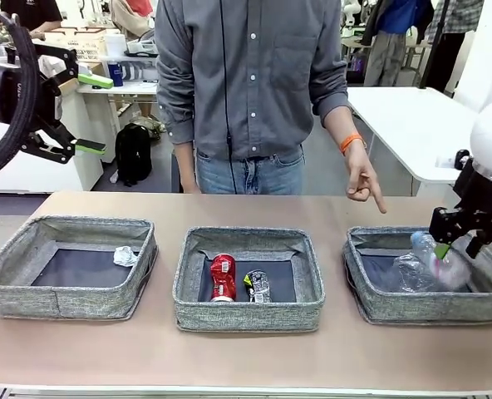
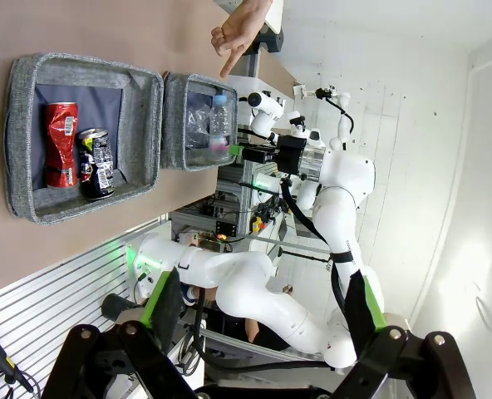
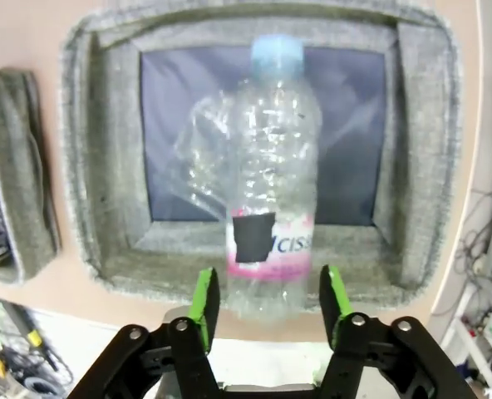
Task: Sort the waste into the appropriate baskets.
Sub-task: Place the picked waste into the Fabric basket indicated by the person.
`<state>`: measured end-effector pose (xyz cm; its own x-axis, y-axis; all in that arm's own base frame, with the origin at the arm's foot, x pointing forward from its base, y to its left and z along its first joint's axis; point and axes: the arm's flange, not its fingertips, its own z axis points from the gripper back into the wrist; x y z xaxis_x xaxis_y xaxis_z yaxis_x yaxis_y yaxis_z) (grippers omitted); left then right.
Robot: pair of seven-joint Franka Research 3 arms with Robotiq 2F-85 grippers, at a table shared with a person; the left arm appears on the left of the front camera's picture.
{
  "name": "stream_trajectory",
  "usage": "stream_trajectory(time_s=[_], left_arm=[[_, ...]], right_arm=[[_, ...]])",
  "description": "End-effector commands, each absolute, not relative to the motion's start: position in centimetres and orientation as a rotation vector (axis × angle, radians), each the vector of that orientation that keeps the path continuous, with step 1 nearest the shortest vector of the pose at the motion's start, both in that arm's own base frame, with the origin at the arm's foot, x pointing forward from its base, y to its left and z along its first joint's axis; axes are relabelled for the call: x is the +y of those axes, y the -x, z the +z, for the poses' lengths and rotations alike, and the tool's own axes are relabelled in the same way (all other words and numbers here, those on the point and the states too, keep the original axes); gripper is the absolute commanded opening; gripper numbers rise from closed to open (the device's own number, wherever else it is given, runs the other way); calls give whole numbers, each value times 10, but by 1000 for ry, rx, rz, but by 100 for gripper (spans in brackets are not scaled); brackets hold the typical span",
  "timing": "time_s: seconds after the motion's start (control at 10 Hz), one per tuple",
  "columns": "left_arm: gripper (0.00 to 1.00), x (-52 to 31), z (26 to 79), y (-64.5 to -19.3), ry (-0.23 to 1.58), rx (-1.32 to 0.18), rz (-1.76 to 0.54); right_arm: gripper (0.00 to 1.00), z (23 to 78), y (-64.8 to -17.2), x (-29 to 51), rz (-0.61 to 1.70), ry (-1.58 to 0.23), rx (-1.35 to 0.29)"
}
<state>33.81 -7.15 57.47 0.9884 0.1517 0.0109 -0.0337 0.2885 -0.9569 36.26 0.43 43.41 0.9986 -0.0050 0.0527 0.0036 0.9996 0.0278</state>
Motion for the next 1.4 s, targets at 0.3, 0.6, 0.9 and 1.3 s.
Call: stream_trajectory(time_s=[0.3,0.6,0.9,1.3], left_arm=[[100,-70,576,-337,1264,-96,123],[100,-70,576,-337,1264,-96,123],[100,-70,576,-337,1264,-96,123],[100,-70,576,-337,1264,-96,123]], right_arm=[[100,429,-353,6,-3,-60,-93],[100,448,-352,17,-12,-184,-76],[100,503,-343,46,-10,-821,44],[100,524,-347,67,-212,-1456,-73]])
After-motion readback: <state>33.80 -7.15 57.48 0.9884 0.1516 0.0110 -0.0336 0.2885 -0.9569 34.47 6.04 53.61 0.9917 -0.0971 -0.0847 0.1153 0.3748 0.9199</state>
